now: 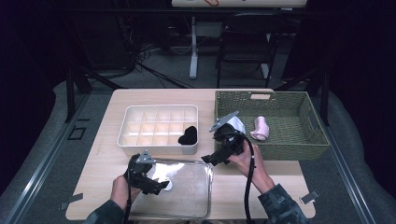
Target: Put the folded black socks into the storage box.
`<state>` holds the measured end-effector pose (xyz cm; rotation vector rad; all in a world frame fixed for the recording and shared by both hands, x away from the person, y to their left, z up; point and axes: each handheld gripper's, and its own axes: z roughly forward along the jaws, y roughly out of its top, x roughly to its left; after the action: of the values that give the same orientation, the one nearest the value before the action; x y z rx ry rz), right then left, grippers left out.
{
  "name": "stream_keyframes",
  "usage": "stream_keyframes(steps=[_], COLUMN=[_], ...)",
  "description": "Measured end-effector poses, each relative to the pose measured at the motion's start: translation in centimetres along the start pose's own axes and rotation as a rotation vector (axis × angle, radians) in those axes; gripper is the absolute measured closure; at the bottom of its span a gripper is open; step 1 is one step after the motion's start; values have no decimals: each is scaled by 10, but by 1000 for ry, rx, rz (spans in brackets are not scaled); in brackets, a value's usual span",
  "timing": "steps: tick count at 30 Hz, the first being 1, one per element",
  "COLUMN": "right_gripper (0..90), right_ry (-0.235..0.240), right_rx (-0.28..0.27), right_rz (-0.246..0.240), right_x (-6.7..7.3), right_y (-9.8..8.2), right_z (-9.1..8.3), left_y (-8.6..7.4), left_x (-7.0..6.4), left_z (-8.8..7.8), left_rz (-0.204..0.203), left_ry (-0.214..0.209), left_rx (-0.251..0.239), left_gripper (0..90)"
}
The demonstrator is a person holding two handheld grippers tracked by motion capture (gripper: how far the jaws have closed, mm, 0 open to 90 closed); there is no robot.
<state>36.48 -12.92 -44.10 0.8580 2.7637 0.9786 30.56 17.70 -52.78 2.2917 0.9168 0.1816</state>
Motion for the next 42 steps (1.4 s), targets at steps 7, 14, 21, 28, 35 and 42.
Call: stream_keyframes(steps=[7,14,21,28,35,42], right_gripper=[27,27,28,52,43,54], right_ry=[-27,-57,-83,-95,-94,-114], right_rx=[-6,-17,-13,3,32,44], right_rz=[46,90,144,232,293,371], right_x=[-22,-40,-66,-92,-115,-134], right_y=[0,-3,-7,-14,-14,-7], right_z=[-6,-14,-22,-25,-20,-2], left_y=[2,0,1,1,2,2], left_x=[1,4,6,5,6,6], left_z=[0,-2,-2,-2,0,0], left_rz=[1,-16,-20,-19,-12,-15], left_ry=[3,6,12,9,16,17], left_rx=[6,-1,-1,1,21,18], left_gripper=[0,0,0,0,0,1])
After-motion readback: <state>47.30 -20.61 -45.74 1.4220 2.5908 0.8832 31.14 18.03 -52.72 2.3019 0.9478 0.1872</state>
